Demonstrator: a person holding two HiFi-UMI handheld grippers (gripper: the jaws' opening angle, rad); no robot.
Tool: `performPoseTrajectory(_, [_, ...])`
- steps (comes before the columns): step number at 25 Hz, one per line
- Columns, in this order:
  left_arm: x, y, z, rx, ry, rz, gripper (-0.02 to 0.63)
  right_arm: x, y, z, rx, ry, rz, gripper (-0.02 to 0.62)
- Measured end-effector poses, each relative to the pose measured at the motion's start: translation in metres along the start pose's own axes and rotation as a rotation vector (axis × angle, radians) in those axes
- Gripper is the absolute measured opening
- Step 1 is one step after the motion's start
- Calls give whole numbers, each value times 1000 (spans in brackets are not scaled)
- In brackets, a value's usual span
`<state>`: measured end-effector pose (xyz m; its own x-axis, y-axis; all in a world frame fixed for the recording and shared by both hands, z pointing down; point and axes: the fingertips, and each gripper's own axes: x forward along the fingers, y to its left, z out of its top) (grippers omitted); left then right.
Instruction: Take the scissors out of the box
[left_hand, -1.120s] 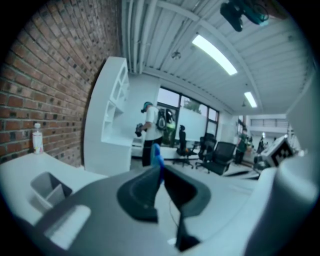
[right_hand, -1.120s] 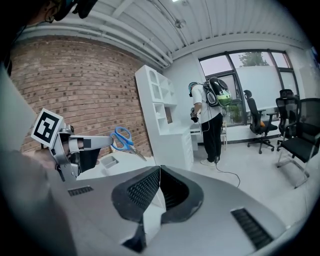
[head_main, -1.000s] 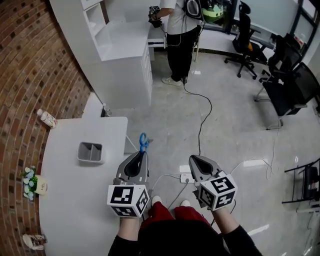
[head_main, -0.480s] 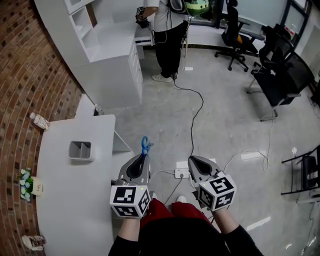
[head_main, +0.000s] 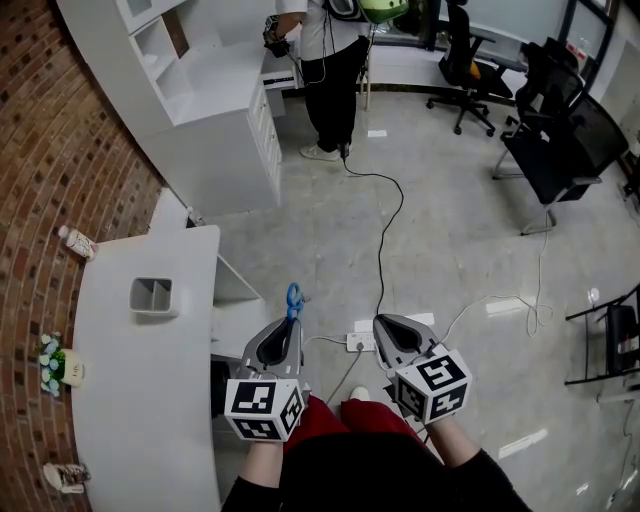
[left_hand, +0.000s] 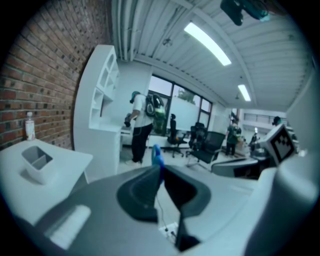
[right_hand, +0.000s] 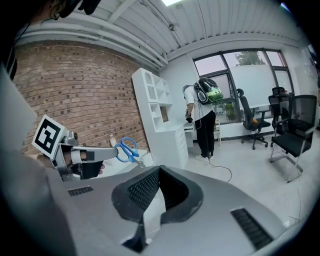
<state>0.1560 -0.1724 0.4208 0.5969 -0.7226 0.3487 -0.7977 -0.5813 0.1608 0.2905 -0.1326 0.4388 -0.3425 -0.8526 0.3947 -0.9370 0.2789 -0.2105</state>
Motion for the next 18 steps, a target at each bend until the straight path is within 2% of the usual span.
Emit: performPoseTrajectory(18, [2,-27,-25,-6,48,27,26,-12,-18,-18,-1,30,36,8])
